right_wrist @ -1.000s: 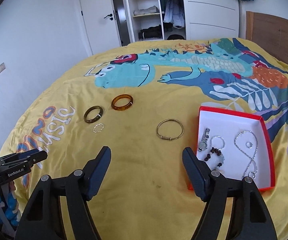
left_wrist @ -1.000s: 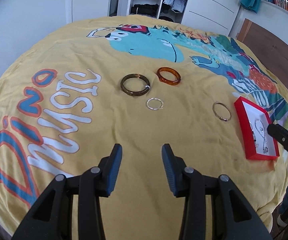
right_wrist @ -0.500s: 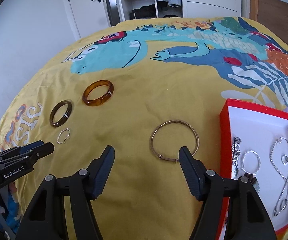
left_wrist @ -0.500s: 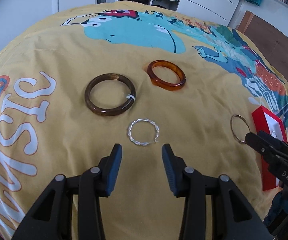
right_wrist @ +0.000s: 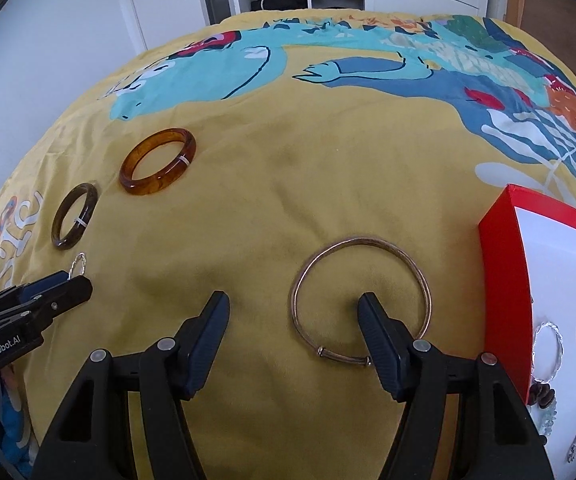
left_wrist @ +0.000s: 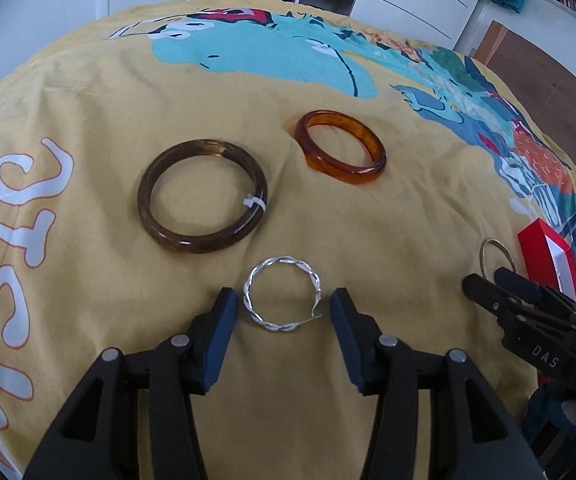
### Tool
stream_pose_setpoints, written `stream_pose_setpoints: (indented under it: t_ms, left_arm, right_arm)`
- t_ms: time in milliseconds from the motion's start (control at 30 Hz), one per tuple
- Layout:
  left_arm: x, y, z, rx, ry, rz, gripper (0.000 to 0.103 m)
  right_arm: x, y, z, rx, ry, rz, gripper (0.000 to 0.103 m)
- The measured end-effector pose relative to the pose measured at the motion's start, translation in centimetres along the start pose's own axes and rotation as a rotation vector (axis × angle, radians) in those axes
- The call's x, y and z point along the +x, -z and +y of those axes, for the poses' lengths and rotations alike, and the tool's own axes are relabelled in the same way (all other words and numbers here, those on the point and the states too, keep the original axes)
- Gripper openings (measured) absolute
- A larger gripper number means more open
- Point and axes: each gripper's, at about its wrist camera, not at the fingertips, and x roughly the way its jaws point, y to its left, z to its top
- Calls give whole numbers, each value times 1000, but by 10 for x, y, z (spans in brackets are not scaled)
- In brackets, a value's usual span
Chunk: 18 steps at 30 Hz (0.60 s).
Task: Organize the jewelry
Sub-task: 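Grasp the plain silver hoop with the left gripper while the right grasps the thin silver bangle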
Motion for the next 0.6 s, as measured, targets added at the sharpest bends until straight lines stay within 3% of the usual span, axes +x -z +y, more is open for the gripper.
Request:
stream_pose_setpoints:
  t_ms: [133,200,267,400,467,600]
  left_arm:
    - [2,0,2,-13,12,-14,46]
    - [1,1,4,-14,15,-22,45]
    - [0,2,4,-14,9,-27,41]
    - [-1,3,6,-22,11,-30,37]
    - [-1,3,6,-20,10,-30,37]
    - [-2,4,7,-17,6,-33,37]
  right_arm:
    - [4,-1,0,-7,-10,-1,66]
    - [6,-1,1,-24,-15,-4,60]
    - [7,-2,1,-23,-43,1,46]
    - [8,1,3,-26,-83,8,31]
    - [9,4,3,-13,-116,15,19]
    - [11,7,5,2,-156,26,10]
